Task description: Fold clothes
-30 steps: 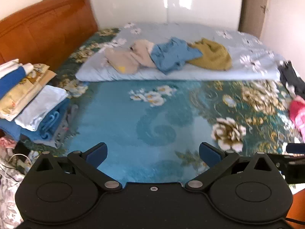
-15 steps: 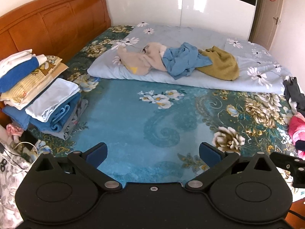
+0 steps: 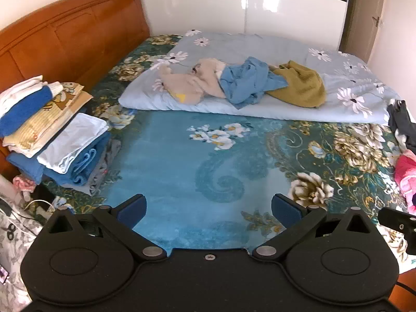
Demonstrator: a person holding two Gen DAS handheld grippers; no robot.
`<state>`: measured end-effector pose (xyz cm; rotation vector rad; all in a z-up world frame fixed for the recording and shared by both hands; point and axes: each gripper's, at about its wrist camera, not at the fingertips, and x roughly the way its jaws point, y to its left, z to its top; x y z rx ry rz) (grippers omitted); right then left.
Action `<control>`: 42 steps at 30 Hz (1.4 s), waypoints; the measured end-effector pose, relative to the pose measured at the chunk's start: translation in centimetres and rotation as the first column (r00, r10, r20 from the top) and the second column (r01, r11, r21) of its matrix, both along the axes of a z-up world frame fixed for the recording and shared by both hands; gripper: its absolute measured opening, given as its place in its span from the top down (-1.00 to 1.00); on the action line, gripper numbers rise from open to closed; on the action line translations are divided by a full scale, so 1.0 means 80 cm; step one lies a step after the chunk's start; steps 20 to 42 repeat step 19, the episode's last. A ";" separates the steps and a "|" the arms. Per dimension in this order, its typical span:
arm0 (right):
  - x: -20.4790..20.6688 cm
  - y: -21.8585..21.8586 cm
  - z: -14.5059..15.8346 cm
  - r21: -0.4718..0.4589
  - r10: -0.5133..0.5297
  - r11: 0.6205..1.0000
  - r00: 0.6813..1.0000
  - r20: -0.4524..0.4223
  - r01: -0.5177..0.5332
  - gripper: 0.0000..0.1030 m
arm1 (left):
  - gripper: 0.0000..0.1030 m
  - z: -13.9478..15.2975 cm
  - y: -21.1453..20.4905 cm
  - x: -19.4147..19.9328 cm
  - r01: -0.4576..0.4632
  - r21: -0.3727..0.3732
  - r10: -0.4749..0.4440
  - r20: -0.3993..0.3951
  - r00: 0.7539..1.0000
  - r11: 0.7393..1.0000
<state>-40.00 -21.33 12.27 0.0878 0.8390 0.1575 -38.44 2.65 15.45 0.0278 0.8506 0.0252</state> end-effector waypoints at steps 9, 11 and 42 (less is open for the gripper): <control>-0.001 -0.013 0.004 -0.015 0.002 1.000 1.000 0.005 -0.002 -0.99 | -0.97 0.002 -0.013 0.005 0.014 -0.010 -0.014 -0.001 1.000 1.000; -0.001 -0.013 0.003 -0.022 0.008 1.000 1.000 0.002 -0.008 -0.99 | -0.97 0.001 -0.015 0.006 0.013 -0.019 -0.014 -0.005 1.000 1.000; 0.001 -0.014 0.005 -0.034 0.024 0.999 1.000 0.007 -0.024 -0.99 | -0.97 -0.001 -0.021 0.008 0.011 -0.019 -0.012 -0.009 1.000 1.000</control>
